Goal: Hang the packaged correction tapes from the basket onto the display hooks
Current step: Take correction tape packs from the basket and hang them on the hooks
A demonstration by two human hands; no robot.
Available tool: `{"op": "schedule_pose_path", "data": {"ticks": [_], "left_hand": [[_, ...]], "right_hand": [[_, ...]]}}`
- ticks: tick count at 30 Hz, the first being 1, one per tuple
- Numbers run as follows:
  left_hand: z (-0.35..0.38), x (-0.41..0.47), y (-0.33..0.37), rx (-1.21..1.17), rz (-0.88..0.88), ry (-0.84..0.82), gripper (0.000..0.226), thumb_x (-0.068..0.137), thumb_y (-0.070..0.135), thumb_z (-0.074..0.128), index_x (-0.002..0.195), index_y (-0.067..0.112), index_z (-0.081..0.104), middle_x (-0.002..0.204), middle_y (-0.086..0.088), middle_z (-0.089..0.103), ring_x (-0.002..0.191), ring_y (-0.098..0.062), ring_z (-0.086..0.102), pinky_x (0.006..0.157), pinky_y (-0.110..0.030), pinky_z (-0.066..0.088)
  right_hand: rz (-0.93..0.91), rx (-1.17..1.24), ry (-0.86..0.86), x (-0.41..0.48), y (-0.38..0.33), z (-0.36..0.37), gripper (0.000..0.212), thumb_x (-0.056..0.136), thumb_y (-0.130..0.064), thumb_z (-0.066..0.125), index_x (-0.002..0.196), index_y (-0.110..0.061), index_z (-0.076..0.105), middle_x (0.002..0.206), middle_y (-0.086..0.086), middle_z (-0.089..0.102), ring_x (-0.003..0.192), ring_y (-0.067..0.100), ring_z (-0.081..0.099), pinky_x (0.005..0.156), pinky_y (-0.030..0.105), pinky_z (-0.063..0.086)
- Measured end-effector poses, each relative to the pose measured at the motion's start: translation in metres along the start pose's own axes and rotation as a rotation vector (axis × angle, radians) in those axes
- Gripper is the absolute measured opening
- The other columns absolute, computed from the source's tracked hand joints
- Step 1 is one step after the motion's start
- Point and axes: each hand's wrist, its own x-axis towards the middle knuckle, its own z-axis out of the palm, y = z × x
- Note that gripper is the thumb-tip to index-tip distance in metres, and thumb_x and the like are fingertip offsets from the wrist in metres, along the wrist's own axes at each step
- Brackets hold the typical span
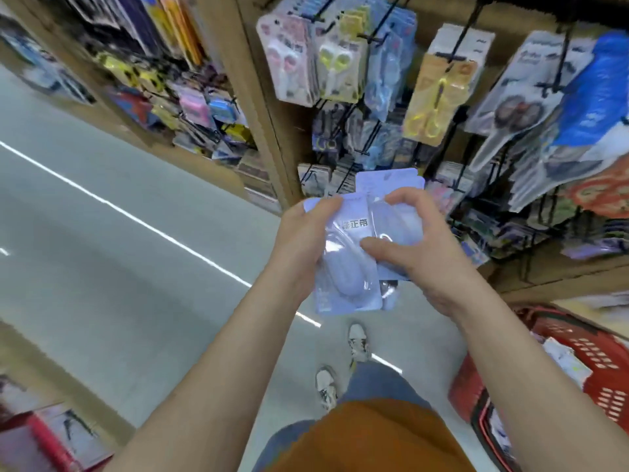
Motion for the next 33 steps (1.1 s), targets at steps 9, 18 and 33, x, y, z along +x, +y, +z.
{"op": "schedule_pose_path", "data": {"ticks": [9,18,33], "left_hand": [[-0.056,0.065,0.069,-0.081,0.085,0.014,0.028,0.080,-0.007,0.054,0.100,0.004,0.070,0.084,-0.012,0.069,0.073,-0.026,0.063,0.067,-0.029,0.052],[-0.079,0.137,0.147,-0.110,0.219,0.006,0.019,0.094,0.003,0.056,0.104,0.007,0.072,0.093,-0.008,0.075,0.076,-0.019,0.069,0.070,-0.028,0.055],[-0.074,0.225,0.297,0.050,0.578,-0.299,0.013,0.093,0.013,0.066,0.082,0.013,0.073,0.079,-0.006,0.074,0.071,-0.020,0.067,0.065,-0.036,0.054]], "right_hand": [[-0.142,-0.017,-0.066,0.096,-0.028,0.052,0.043,0.080,-0.024,0.079,0.112,-0.042,0.058,0.113,-0.024,0.057,0.116,0.005,0.055,0.100,0.034,0.048],[-0.177,-0.236,-0.229,0.186,-0.076,0.068,0.038,0.094,-0.018,0.066,0.117,-0.048,0.064,0.123,-0.032,0.057,0.118,-0.010,0.051,0.097,0.011,0.041],[-0.261,-0.071,0.068,0.266,-0.162,0.134,0.041,0.076,-0.030,0.071,0.116,-0.034,0.068,0.117,-0.024,0.069,0.108,-0.009,0.062,0.085,0.009,0.046]]}}
